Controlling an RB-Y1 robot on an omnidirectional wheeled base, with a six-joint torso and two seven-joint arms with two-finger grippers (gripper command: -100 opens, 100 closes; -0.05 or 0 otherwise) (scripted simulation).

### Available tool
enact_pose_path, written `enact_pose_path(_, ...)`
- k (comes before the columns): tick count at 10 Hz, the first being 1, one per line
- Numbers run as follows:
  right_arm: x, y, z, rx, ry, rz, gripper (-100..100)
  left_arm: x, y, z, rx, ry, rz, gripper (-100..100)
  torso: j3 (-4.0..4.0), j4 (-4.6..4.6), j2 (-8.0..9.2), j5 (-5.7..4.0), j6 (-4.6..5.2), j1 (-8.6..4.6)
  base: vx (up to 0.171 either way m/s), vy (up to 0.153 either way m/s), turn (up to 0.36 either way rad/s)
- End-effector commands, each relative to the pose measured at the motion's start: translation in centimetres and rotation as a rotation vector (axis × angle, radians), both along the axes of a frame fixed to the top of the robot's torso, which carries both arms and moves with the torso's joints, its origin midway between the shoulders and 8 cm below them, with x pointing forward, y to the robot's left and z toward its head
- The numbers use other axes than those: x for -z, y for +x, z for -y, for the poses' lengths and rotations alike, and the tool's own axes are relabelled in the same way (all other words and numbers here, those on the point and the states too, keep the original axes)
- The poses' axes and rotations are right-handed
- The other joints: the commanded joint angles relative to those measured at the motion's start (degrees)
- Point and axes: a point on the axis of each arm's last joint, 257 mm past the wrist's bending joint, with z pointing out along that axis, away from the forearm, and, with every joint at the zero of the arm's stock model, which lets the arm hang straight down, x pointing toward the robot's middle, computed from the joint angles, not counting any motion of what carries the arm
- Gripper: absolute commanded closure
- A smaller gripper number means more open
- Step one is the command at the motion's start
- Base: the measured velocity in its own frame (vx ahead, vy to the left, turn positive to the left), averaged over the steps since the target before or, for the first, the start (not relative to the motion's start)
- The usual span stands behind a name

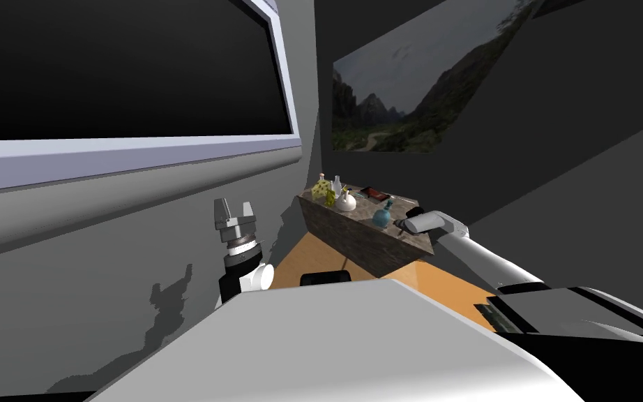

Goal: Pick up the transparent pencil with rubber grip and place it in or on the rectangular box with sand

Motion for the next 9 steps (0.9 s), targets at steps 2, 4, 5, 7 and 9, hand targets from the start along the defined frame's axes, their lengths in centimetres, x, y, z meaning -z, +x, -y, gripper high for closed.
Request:
enact_pose_path(2, 0.8, -0.2, 0.9, 0.055, 0.001, 0.002, -100, 0.0, 0.0, 0.0, 0.000, 0.000, 0.000, 0, 0.14, 0.05, 0.25, -0.05, 0.02, -0.21, -0.114, -0.097, 0.249)
enact_pose_path(4, 1.4, -0.4, 1.5, 0.095, 0.002, 0.002, -100, 0.0, 0.0, 0.0, 0.000, 0.000, 0.000, 0, 0.18, 0.07, 0.30, -0.06, 0.05, -0.20, -0.099, -0.058, 0.191)
enact_pose_path(5, 1.9, -0.6, 1.8, 0.121, 0.002, 0.002, -100, 0.0, 0.0, 0.0, 0.000, 0.000, 0.000, 0, 0.18, 0.08, 0.30, -0.04, 0.06, -0.14, -0.107, -0.070, 0.198)
enact_pose_path(7, 1.7, -0.5, 1.6, 0.108, 0.002, 0.002, 100, 0.0, 0.0, 0.0, 0.000, 0.000, 0.000, 0, 0.12, 0.06, 0.16, -0.03, 0.10, -0.11, -0.028, -0.023, 0.019)
enact_pose_path(9, 1.6, -0.5, 1.6, 0.109, 0.001, 0.003, 100, 0.0, 0.0, 0.0, 0.000, 0.000, 0.000, 0, -0.02, -0.01, -0.05, -0.02, 0.04, 0.02, 0.000, 0.000, 0.000)
